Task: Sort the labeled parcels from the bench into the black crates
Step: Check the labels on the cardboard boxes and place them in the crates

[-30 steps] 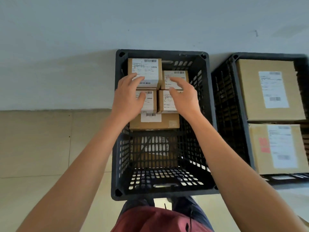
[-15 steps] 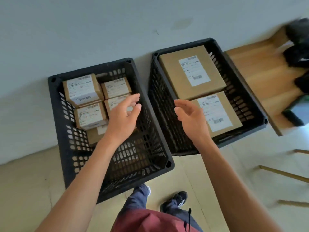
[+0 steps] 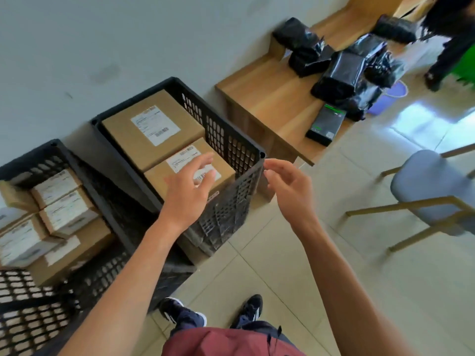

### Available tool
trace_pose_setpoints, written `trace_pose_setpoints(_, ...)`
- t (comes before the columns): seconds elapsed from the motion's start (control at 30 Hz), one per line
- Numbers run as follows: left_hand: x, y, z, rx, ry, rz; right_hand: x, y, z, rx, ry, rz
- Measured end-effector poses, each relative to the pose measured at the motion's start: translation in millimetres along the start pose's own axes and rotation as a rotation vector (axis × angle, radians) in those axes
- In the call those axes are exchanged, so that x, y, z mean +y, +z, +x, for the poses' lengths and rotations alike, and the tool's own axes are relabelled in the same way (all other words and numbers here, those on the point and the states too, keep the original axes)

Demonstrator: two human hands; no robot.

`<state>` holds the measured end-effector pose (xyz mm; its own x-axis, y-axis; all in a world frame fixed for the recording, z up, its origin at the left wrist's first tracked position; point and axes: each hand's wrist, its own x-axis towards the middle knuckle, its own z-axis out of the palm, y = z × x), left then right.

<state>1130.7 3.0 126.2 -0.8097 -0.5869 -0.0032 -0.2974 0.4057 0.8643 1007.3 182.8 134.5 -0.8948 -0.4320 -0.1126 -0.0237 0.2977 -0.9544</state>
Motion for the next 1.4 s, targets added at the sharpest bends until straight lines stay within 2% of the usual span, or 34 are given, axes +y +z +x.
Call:
trace_pose_setpoints(0.37,96.2,101.7,45.8,-0.204,0.131,-0.002,8.3,-133.1,21.6,0.159,-0.074,-0.014)
trace_pose_setpoints(0.7,126.5,166.9,135.1,-0.325,0.187,-0.077,23.1,-192.5,87.8,0.300,-0.081,-0.051)
trace_pose_setpoints(1.0,146.5,199.6,230.1,-0.382,0.214,-0.102,16.2,-218.7,169.0,0.348,-0.093,-0.104)
trace_pose_setpoints(1.23,176.8,256.7,268.7,-0.471,0.233,-0.066,36.6,-264.0,207.1,0.421,-0.072,-0.087)
trace_pose_setpoints(1.4,206.2,310.7,300.7,-0.461,0.228,-0.040,63.2,-314.9,247.1,0.426,-0.062,-0.069)
